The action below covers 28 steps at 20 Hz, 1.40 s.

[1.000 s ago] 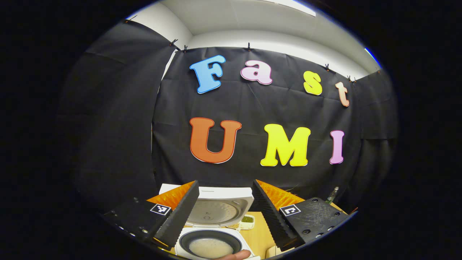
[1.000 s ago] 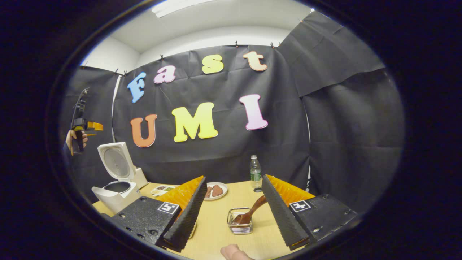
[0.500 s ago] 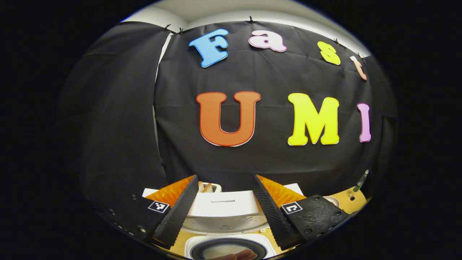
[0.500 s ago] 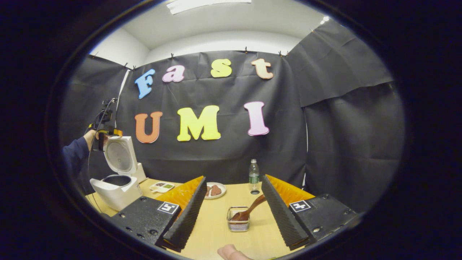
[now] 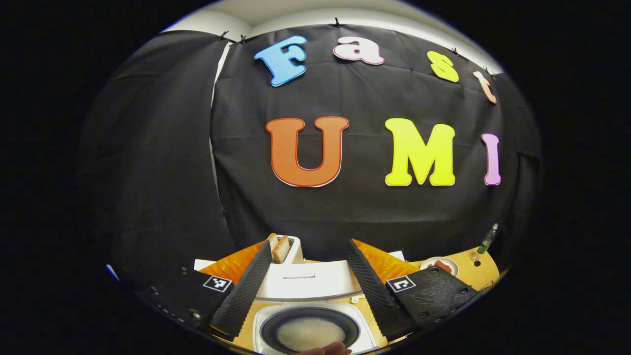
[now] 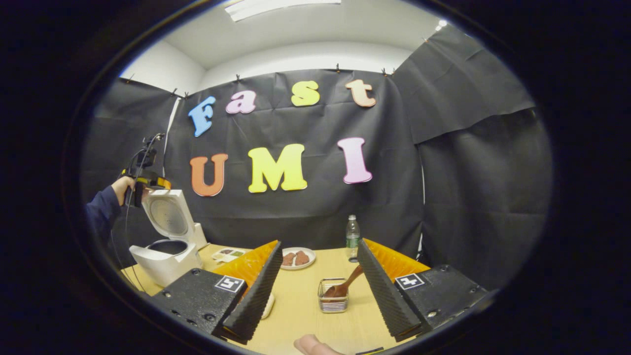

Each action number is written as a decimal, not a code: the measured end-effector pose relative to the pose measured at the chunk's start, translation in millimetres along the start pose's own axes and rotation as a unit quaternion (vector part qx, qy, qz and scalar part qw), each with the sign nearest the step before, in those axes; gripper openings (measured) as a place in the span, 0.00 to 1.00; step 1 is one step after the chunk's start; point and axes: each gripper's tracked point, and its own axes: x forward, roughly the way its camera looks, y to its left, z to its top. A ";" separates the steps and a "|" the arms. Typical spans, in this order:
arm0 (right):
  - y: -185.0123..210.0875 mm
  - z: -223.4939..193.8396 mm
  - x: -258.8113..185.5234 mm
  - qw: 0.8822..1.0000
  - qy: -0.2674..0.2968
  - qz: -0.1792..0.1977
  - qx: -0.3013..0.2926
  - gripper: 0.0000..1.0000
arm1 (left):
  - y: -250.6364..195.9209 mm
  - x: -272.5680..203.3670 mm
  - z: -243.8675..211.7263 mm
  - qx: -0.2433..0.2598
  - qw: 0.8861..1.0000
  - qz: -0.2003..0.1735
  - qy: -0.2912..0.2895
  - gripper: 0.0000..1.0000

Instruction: Close the left gripper, press the button to open the rice cooker; take a wooden spoon from the chopstick holder with the right hand, scoop a spoonful of rice and pour it into the rice cooker, then put the wooden spoon back into the chopstick holder.

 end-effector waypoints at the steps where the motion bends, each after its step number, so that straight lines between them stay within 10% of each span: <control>1: 2.5 -2.8 -5.2 1.000 0.002 0.007 -0.004 0.96 | -0.9 -6.3 -3.0 -0.003 1.000 0.000 0.002 0.99; 15: 12.4 -34.5 -19.9 0.999 0.026 0.030 -0.007 0.96 | -4.9 -60.2 -125.1 -0.056 0.990 -0.043 0.122 0.94; 28: 35.1 -66.8 -53.9 0.998 0.030 0.051 -0.003 0.96 | -13.1 -91.4 -220.5 0.007 0.982 -0.014 0.186 0.95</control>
